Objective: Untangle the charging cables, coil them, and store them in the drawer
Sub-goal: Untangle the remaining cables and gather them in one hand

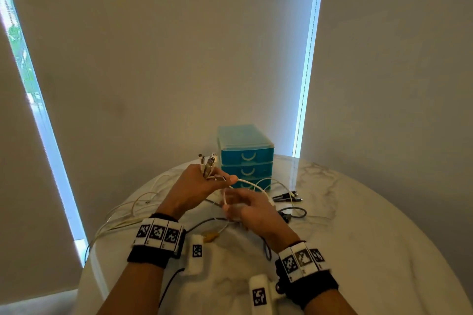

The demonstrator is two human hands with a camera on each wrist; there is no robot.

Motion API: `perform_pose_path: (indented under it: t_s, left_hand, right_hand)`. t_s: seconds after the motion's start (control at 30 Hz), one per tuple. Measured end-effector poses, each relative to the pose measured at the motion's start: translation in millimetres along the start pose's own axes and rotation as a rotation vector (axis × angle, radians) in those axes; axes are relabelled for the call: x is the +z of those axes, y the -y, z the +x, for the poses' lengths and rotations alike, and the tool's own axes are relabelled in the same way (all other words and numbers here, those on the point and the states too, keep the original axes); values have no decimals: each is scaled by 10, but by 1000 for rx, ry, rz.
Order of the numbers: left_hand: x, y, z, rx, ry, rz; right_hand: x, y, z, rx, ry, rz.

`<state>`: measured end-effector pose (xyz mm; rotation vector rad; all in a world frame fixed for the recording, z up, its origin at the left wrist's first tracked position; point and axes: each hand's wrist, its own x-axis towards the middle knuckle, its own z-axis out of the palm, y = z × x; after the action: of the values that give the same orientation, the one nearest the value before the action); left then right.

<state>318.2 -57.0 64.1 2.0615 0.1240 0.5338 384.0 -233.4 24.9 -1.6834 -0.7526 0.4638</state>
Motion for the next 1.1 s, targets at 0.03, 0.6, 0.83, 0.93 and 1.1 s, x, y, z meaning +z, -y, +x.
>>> perform_pose_path:
  t_s: [0.03,0.6,0.83,0.93,1.1]
  left_hand:
    - [-14,-4,-1,7,-8,-3]
    - [-33,16,38,-172,7,-289]
    - [125,-90,12,-118,82,-170]
    - [223,-240,-86,-157,201,-74]
    - [243,-152,-57,-252,250,-40]
  right_hand:
    - [-23,12,4,4,-29,128]
    - [-389,-58,36,-224,-443,607]
    - [-14,21,10,-226,-318,331]
    - [34,-4,43,-232,-421,359]
    - [-32,-33,53,-262,-575,356]
